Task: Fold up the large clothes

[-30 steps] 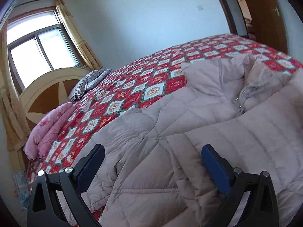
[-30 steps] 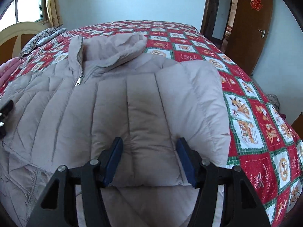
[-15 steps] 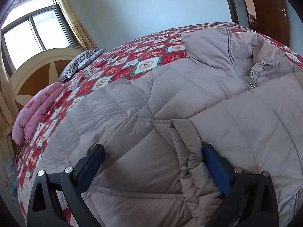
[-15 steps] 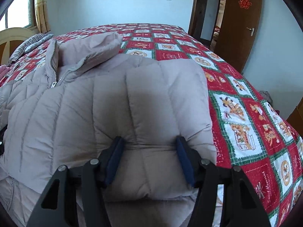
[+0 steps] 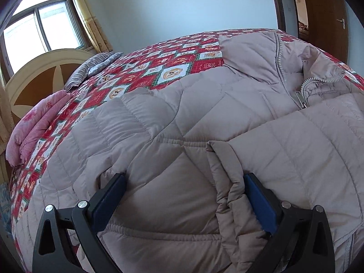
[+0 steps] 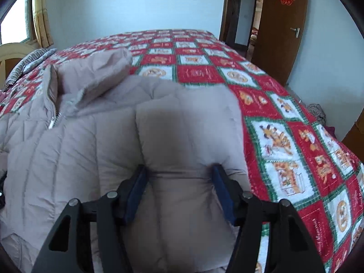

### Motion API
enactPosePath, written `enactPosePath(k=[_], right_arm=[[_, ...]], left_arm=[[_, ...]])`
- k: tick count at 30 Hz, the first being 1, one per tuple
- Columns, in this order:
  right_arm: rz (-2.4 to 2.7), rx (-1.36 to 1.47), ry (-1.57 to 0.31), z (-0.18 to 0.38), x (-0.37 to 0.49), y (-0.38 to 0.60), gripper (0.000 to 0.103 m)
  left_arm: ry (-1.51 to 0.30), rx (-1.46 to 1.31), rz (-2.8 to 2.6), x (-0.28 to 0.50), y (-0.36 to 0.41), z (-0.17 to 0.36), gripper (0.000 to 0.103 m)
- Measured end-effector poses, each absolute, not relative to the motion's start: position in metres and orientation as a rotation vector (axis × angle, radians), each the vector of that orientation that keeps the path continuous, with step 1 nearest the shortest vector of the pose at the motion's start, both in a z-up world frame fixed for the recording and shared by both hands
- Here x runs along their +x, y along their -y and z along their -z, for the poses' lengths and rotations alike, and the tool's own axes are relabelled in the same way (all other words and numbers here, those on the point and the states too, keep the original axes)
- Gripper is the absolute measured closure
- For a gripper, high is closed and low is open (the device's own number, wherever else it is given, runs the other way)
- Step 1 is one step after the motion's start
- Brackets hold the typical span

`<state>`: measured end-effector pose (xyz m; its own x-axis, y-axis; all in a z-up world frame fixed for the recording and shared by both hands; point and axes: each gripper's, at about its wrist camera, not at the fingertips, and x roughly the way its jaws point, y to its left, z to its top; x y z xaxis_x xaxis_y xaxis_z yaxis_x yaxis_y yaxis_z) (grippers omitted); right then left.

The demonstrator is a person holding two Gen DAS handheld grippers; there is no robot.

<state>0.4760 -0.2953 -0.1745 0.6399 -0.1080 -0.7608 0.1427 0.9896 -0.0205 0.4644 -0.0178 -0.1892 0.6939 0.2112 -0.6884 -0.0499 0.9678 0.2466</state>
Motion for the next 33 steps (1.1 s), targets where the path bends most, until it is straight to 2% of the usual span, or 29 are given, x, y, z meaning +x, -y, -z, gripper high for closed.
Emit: enactPosePath(k=[9,14,16,17,23,33], right_arm=[[0.186,-0.039,-0.866,0.179,0.478,0.286,0.038],[0.190,-0.038,-0.859,0.150,0.458,0.274,0.037],[0.147,-0.025,-0.815,0.135,0.441,0.258,0.028],[0.118,-0.035,-0.809,0.134,0.437,0.250,0.027],[0.035,-0.079,-0.893,0.182,0.443,0.224,0.022],[0.053,-0.099,-0.873,0.183,0.441,0.221,0.020]], left_arm=[[-0.792,0.221,-0.150,0.465,0.018,0.189,0.001],[-0.790,0.208,-0.148,0.464,0.016,0.188,0.001],[-0.790,0.213,-0.151,0.464,0.017,0.188,0.001],[-0.791,0.220,-0.154,0.465,0.018,0.188,0.001],[-0.784,0.199,-0.145,0.460,0.014,0.185,0.001],[-0.803,0.205,-0.126,0.444,0.001,0.168,0.001]])
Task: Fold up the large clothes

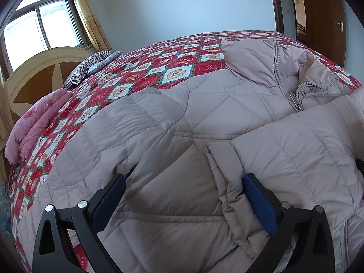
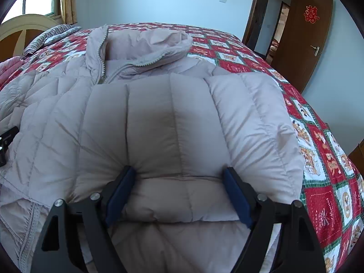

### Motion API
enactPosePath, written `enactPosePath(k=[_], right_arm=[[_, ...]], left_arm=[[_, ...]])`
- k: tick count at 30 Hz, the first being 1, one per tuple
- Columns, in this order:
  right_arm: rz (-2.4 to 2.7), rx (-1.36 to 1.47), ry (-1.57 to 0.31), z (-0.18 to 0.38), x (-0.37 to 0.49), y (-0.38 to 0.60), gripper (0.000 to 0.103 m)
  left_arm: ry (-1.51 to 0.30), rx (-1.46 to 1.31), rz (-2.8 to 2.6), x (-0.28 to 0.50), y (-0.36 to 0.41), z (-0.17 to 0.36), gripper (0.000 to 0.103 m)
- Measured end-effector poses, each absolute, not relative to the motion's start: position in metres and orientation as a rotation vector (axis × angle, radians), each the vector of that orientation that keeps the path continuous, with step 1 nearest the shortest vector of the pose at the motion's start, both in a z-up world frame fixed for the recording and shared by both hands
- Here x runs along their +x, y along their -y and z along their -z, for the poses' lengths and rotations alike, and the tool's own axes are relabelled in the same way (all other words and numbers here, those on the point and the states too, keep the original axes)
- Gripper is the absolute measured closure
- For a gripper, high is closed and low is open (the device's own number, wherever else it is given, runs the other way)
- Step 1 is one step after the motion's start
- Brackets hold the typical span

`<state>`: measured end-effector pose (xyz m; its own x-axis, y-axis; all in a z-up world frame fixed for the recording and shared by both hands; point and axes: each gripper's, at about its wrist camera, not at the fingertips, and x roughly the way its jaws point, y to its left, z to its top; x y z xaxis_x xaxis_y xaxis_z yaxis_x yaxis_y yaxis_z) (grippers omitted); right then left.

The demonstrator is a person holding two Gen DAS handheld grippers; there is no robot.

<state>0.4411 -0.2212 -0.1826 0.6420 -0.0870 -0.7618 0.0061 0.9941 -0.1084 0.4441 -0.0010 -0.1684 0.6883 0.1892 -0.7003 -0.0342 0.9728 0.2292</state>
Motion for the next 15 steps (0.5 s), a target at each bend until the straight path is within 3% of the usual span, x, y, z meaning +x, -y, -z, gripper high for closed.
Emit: enactPosePath(k=[6,15], right_arm=[[0.053,-0.089,-0.861,0.181,0.439,0.223,0.019],[0.048,-0.075,-0.849,0.180,0.436,0.224,0.018]], left_arm=[[-0.730,0.262,-0.193,0.400,-0.051,0.144,0.001],[-0.809,0.173,-0.599,0.337,-0.240,0.161,0.001]])
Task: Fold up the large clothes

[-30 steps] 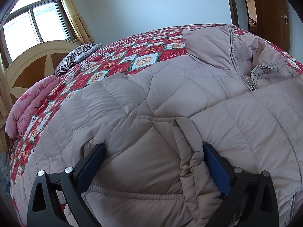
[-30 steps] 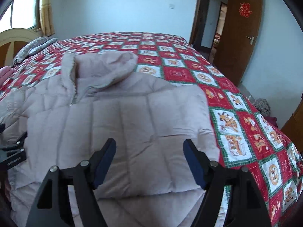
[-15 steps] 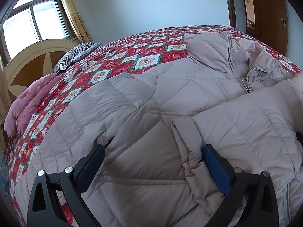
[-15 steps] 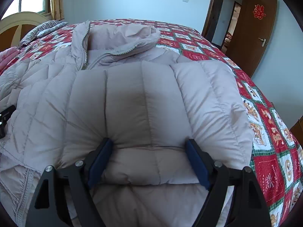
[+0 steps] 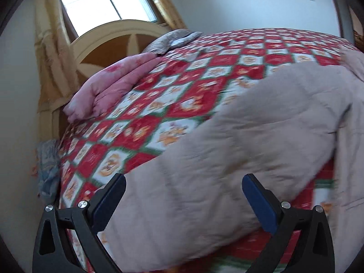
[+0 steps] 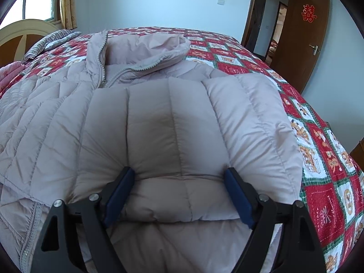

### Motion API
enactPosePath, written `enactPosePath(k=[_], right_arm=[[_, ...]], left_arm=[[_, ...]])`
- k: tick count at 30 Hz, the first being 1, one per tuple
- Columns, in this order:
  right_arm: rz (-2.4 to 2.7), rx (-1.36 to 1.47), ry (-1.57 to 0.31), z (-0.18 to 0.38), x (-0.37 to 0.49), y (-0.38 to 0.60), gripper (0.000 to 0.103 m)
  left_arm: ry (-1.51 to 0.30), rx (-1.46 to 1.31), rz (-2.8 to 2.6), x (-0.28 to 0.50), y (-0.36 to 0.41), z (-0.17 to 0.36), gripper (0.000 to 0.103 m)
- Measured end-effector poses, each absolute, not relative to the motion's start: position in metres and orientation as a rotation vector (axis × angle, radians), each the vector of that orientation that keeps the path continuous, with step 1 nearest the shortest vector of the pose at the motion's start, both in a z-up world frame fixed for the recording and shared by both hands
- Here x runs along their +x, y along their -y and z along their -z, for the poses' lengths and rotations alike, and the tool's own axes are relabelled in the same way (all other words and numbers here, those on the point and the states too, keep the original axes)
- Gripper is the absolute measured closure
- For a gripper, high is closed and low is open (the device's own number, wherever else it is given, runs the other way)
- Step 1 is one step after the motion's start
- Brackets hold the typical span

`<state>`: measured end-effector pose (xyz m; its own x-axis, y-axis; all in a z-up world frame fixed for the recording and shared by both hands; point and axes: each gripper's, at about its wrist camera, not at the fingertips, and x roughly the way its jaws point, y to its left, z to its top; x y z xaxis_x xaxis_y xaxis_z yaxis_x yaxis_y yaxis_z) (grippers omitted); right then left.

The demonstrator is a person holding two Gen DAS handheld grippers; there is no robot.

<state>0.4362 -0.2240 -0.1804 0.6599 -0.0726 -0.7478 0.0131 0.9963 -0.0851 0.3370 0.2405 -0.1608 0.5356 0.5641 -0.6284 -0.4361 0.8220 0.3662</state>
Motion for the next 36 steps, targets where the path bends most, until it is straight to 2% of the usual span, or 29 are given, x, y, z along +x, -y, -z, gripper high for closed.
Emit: enactPosePath(k=[5,12,14,16,18,19,36], right_arm=[[0.051,-0.079,-0.847,0.180,0.436,0.223,0.018],[0.059,-0.088,-0.842,0.180,0.435,0.223,0.018],[0.060,-0.088,-0.840,0.180,0.435,0.223,0.018],[0.062,-0.089,-0.838,0.180,0.434,0.223,0.018],[0.063,-0.090,-0.836,0.180,0.434,0.223,0.017],[0.063,-0.090,-0.835,0.179,0.434,0.223,0.017],[0.037,-0.056,-0.810,0.167,0.424,0.230,0.017]], left_arm=[[-0.803,0.073,-0.736,0.299,-0.313,0.164,0.001],[-0.840,-0.148,-0.634,0.288,-0.339,0.178,0.003],[-0.825,-0.172,-0.599,0.290,-0.331,0.178,0.021],[-0.831,-0.156,-0.587,0.293,-0.325,0.178,0.068],[-0.828,-0.148,-0.567,0.293,-0.322,0.176,0.087],[-0.821,-0.139,-0.565,0.292,-0.321,0.173,0.092],[-0.646,0.004,-0.518,0.300,-0.291,0.085,0.097]])
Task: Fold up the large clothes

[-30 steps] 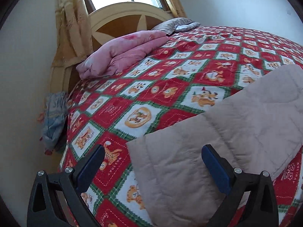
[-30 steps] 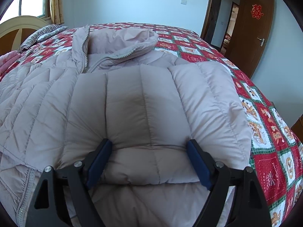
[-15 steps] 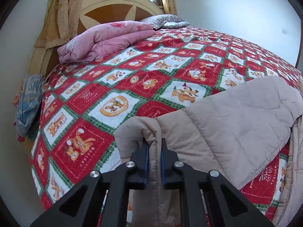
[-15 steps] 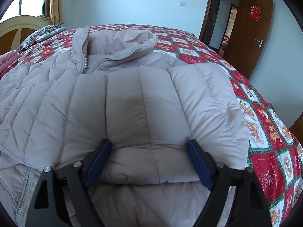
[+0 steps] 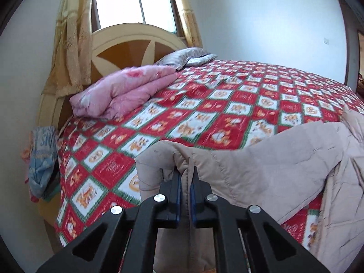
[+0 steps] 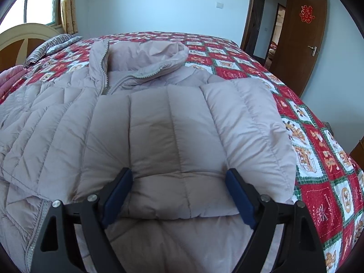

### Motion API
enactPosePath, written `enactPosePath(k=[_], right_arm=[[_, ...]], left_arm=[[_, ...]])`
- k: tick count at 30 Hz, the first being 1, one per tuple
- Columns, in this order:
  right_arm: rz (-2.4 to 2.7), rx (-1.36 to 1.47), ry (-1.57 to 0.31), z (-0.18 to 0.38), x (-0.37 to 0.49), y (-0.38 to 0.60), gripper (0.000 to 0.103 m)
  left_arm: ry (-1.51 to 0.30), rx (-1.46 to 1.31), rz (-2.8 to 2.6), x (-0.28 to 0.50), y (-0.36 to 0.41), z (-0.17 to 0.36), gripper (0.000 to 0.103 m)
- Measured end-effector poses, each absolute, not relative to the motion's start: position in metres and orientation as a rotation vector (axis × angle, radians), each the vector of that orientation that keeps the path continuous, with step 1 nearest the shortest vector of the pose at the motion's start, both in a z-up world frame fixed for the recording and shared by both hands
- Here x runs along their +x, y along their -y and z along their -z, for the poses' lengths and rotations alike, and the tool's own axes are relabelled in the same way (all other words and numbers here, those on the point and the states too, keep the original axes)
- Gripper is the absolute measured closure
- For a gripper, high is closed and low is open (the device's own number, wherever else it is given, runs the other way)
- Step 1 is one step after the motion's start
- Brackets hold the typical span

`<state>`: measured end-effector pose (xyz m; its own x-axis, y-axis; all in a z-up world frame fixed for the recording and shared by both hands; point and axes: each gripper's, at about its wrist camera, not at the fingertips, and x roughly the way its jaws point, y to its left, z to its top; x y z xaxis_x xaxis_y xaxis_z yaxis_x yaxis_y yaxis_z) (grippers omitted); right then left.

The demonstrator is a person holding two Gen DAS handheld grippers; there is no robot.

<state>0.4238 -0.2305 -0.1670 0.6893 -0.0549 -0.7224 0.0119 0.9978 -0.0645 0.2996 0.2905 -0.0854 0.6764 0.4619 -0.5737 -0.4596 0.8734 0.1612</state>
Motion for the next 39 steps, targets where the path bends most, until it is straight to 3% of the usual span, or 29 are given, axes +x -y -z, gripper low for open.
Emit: enactPosePath(k=[13,39], right_arm=[[0.105,-0.080,-0.732,0.146,0.394,0.260,0.016],[0.095,0.147,-0.749,0.168,0.386,0.297,0.012]], left_arm=[[-0.560,0.127,-0.304,0.353,-0.173,0.035,0.098],[-0.534,0.292,0.169,0.420,0.130,0.032,0.099]])
